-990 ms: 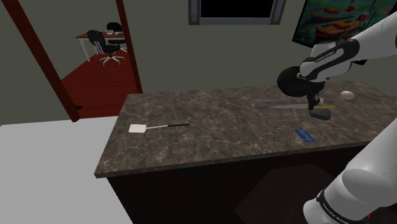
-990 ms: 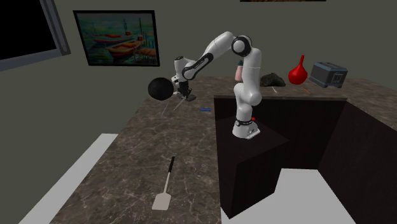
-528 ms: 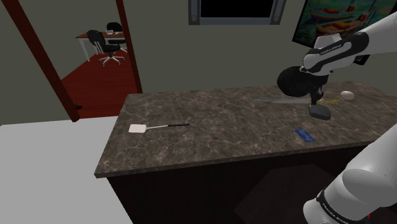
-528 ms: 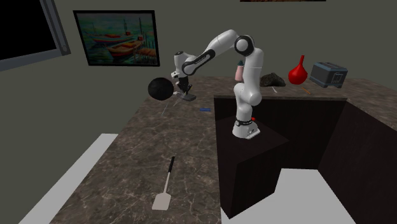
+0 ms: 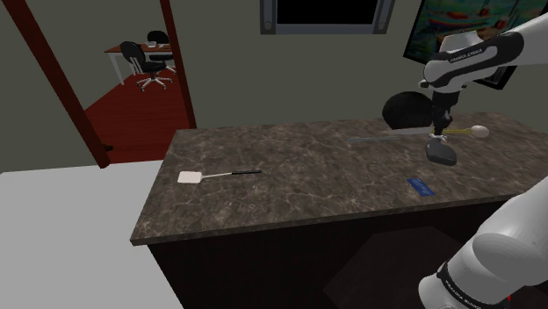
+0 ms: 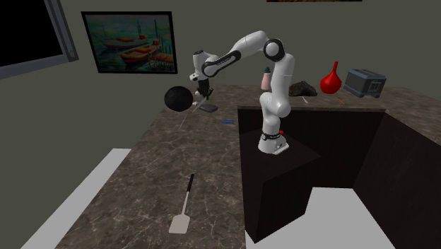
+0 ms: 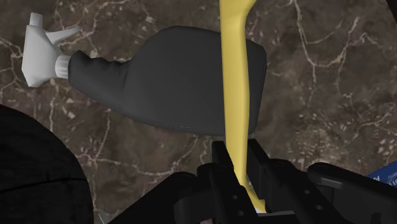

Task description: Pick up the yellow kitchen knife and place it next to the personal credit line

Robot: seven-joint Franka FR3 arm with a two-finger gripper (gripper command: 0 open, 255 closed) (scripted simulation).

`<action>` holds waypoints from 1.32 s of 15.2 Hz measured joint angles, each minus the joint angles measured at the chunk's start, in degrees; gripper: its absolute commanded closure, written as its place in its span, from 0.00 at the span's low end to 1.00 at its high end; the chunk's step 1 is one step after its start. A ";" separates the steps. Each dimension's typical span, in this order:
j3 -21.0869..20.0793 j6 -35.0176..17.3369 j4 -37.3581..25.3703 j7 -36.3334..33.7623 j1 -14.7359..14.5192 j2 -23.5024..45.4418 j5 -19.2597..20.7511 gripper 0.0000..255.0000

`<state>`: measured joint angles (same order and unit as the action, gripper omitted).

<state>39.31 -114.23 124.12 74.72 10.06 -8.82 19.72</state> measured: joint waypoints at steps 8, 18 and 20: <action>-1.09 6.33 -4.41 0.37 -0.22 -2.16 0.36 1.00; -7.00 10.85 -5.12 -7.63 -3.68 -3.79 -0.70 1.00; -8.75 11.82 -5.40 -10.14 -4.84 -3.80 -1.35 1.00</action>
<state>30.56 -102.41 118.73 64.57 5.22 -12.62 18.38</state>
